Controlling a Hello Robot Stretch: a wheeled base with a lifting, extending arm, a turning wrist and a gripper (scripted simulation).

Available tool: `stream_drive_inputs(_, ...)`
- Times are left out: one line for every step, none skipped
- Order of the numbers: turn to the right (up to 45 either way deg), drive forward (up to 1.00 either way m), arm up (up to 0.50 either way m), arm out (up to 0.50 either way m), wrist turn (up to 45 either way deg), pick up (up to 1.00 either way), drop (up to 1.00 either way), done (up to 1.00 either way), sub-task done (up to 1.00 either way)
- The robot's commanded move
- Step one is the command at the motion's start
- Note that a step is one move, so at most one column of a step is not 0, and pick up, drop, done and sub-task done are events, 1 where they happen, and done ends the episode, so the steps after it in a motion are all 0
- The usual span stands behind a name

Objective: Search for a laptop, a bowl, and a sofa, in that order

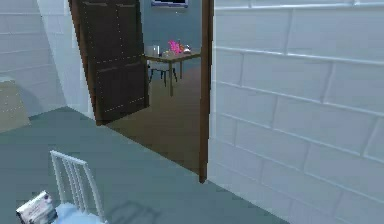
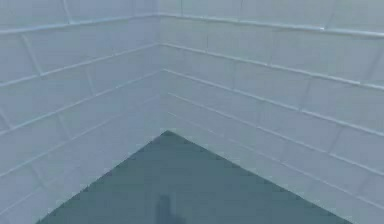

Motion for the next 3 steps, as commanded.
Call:
stream_drive_inputs(0.0, 0.9, 0.0, 0.0, 0.0, 0.0, 0.0, 0.0, 0.0)
stream_drive_inputs(-18.0, 0.0, 0.0, 0.0, 0.0, 0.0, 0.0, 0.0, 0.0)
stream_drive_inputs(0.0, 0.55, 0.0, 0.0, 0.0, 0.0, 0.0, 0.0, 0.0)
